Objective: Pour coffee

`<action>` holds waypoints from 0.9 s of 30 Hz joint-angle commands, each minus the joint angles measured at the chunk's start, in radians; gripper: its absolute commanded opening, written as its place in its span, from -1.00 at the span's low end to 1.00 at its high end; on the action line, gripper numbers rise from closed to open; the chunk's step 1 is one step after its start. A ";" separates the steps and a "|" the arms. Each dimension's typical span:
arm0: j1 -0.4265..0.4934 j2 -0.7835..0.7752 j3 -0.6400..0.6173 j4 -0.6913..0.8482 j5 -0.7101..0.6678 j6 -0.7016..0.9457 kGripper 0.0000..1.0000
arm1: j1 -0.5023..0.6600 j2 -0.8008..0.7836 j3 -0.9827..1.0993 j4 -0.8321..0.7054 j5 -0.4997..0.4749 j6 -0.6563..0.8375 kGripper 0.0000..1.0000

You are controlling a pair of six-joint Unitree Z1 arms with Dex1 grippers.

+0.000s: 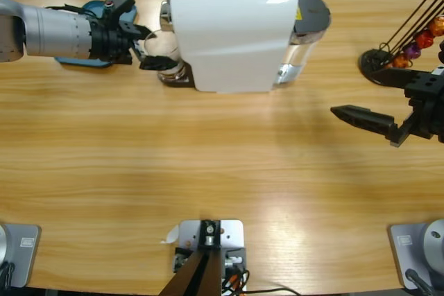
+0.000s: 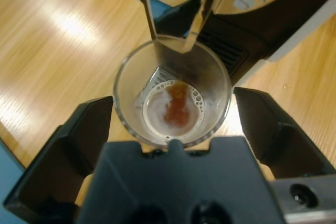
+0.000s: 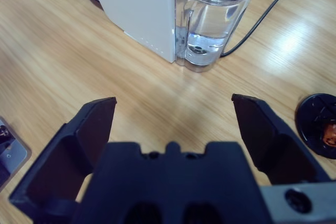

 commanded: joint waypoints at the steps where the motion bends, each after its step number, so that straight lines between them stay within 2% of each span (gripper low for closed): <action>1: -0.021 0.073 -0.013 -0.012 0.008 -0.006 0.89 | 0.009 0.013 0.009 0.012 0.017 0.010 0.97; 6: -0.022 0.084 -0.032 -0.012 0.013 -0.009 0.90 | 0.009 0.013 0.010 0.012 0.017 0.010 0.97; 11: -0.034 0.097 -0.053 -0.012 0.009 -0.014 1.00 | 0.009 0.013 0.010 0.012 0.017 0.010 0.97; 14: -0.040 0.101 -0.058 -0.012 0.007 -0.017 0.94 | 0.009 0.011 0.010 0.012 0.019 0.010 0.97; 17: -0.040 0.102 -0.057 -0.012 0.010 -0.023 0.62 | 0.009 0.013 0.010 0.012 0.019 0.010 0.97; 21: -0.040 0.102 -0.053 -0.012 0.027 -0.045 0.04 | 0.009 0.012 0.010 0.012 0.019 0.010 0.97; 27: -0.040 0.088 -0.024 -0.011 0.065 -0.083 0.00 | 0.009 0.014 0.010 0.012 0.019 0.011 0.97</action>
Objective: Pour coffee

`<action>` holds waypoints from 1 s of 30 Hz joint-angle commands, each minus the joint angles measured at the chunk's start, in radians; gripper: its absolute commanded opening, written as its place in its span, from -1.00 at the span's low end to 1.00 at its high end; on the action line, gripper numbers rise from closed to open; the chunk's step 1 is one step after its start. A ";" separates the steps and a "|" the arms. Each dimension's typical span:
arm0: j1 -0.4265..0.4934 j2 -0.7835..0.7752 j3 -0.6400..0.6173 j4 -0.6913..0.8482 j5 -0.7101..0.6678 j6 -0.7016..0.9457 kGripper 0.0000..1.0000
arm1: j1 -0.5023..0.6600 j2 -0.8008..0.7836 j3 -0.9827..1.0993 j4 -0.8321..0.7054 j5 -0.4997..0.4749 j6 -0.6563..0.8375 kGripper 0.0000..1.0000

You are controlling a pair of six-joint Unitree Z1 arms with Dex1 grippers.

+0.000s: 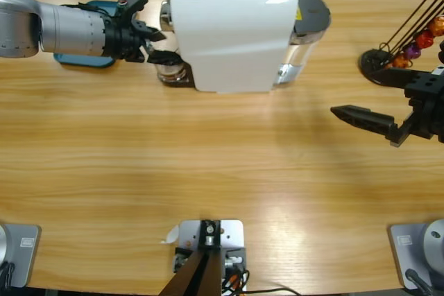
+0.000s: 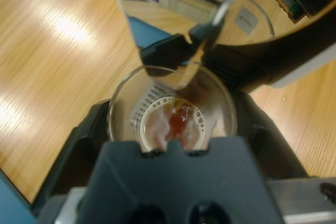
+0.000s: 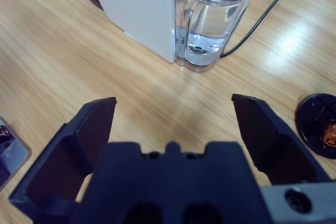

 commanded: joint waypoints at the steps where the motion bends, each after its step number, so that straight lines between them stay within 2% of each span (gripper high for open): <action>1: -0.009 0.042 0.032 -0.011 0.047 -0.047 -0.17 | 0.009 0.014 0.010 0.012 0.019 0.011 0.96; 3: -0.006 0.031 0.052 -0.010 0.053 -0.047 -0.29 | 0.009 0.014 0.010 0.012 0.019 0.011 0.96; 6: 0.001 0.019 0.084 -0.010 0.062 -0.105 -0.36 | 0.009 0.014 0.010 0.012 0.019 0.011 0.96; 8: 0.002 0.006 0.094 -0.011 0.061 -0.129 -0.76 | 0.009 0.014 0.010 0.012 0.019 0.011 0.96; 14: 0.016 -0.105 0.138 -0.011 0.110 -0.227 -0.80 | 0.009 0.017 0.010 0.010 0.019 0.011 0.96; 16: 0.030 -0.132 0.148 -0.011 0.152 -0.233 -1.00 | 0.009 0.014 0.012 0.010 0.019 0.010 0.96; 22: 0.051 -0.179 0.151 -0.009 0.353 -0.248 -1.00 | 0.009 0.016 0.011 0.009 0.019 0.011 0.96; 26: 0.117 -0.183 0.137 -0.010 0.493 -0.247 -1.00 | 0.009 0.020 0.011 0.009 0.019 0.011 0.96; 30: 0.206 -0.116 0.117 -0.040 0.538 -0.268 -1.00 | 0.009 0.026 0.010 0.008 0.019 0.011 0.96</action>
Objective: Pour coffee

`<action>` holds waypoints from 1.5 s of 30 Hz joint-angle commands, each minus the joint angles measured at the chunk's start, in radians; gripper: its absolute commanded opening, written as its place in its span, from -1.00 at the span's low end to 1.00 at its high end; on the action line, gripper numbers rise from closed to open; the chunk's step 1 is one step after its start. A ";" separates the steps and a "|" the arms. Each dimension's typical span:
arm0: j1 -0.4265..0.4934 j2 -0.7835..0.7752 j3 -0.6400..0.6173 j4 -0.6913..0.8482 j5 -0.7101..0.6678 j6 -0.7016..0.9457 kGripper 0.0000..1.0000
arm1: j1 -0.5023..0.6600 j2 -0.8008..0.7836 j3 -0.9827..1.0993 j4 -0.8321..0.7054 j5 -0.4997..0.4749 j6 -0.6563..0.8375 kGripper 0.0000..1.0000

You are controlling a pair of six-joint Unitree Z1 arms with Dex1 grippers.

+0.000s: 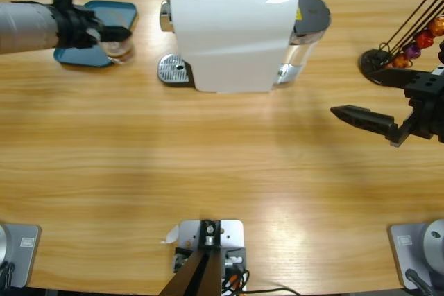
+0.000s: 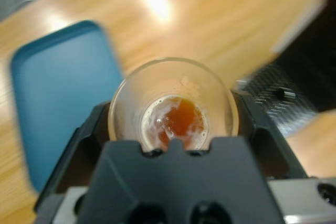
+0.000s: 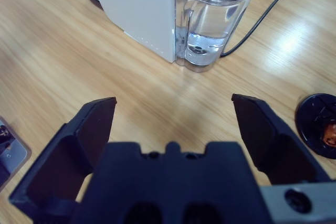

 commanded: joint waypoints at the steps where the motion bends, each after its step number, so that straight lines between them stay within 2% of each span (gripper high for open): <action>1: 0.151 0.069 -0.011 -0.049 0.126 -0.045 -1.00 | 0.009 0.026 0.010 0.009 0.019 0.011 0.96; 13: 0.244 0.298 -0.184 -0.090 0.065 -0.120 -1.00 | 0.009 0.052 0.003 0.010 0.015 0.011 0.96; 31: 0.253 0.353 -0.259 0.019 0.026 -0.120 -1.00 | 0.007 0.043 0.003 0.010 0.010 0.011 0.96; 32: 0.255 0.354 -0.260 0.024 0.018 -0.123 -0.78 | 0.007 0.043 0.003 0.010 0.010 0.011 0.96; 34: 0.257 0.348 -0.255 0.039 0.018 -0.123 0.57 | 0.007 0.043 0.003 0.010 0.010 0.011 0.96; 35: 0.257 0.336 -0.243 0.039 0.020 -0.121 0.93 | 0.007 0.043 0.003 0.010 0.010 0.011 0.96; 36: 0.257 0.319 -0.228 0.039 0.021 -0.122 0.99 | 0.007 0.043 0.003 0.010 0.010 0.011 0.96; 45: 0.254 0.209 -0.194 0.037 0.034 -0.123 0.99 | 0.007 0.036 0.004 0.012 0.010 0.011 0.96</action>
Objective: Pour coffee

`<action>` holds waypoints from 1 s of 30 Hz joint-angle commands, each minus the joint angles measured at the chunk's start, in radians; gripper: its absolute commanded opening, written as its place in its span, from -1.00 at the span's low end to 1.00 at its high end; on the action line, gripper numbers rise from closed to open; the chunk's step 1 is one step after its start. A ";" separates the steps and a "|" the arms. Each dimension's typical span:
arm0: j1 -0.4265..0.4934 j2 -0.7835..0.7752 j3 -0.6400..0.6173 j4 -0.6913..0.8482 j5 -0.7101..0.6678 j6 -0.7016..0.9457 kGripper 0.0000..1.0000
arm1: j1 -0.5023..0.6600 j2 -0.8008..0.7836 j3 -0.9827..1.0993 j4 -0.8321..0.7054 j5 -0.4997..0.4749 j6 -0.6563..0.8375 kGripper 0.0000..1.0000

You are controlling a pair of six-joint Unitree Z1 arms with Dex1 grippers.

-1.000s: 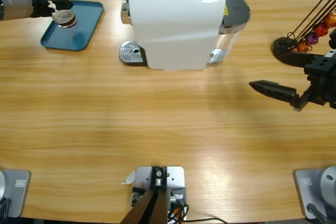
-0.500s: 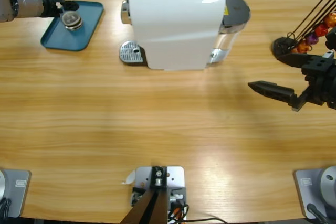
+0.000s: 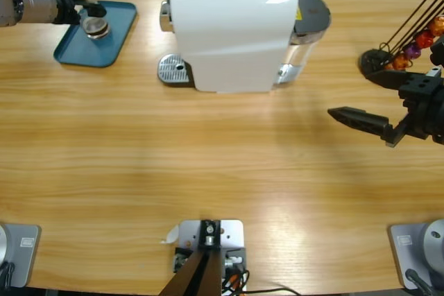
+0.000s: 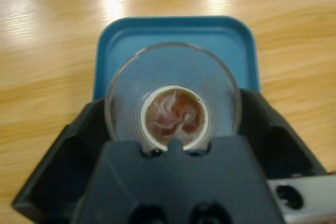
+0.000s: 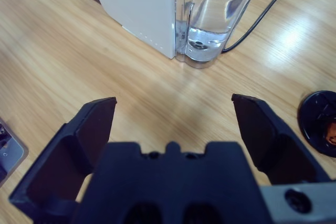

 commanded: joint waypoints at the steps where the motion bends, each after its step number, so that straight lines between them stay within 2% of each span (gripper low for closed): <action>1: 0.007 -0.113 0.059 0.021 0.014 -0.014 0.99 | 0.007 0.011 0.006 0.012 0.008 0.011 0.96; 4: 0.011 -0.248 0.064 0.055 0.024 -0.014 0.99 | 0.007 -0.002 0.011 0.007 0.006 0.011 0.96; 8: -0.055 -0.444 0.096 0.243 0.027 -0.014 0.98 | 0.007 -0.036 0.022 0.000 -0.004 0.011 0.96; 12: -0.275 -0.609 0.174 0.404 -0.005 -0.048 0.98 | 0.007 -0.064 0.031 -0.004 -0.014 0.011 0.97; 14: -0.380 -0.662 0.220 0.437 -0.038 -0.100 0.97 | 0.007 -0.071 0.034 -0.005 -0.018 0.011 0.97; 16: -0.456 -0.692 0.243 0.480 -0.109 -0.127 0.97 | 0.007 -0.067 0.036 -0.005 -0.018 0.011 0.97; 18: -0.521 -0.704 0.224 0.595 -0.175 -0.127 0.97 | 0.007 -0.056 0.035 -0.005 -0.018 0.011 0.97; 22: -0.553 -0.768 0.238 0.707 -0.265 -0.119 1.00 | 0.007 -0.049 0.035 -0.005 -0.018 0.011 0.97; 26: -0.553 -0.859 0.289 0.714 -0.293 -0.102 1.00 | 0.007 -0.059 0.039 -0.005 -0.018 0.011 0.96; 30: -0.553 -0.881 0.302 0.713 -0.295 -0.100 1.00 | 0.007 -0.056 0.039 -0.005 -0.018 0.011 0.96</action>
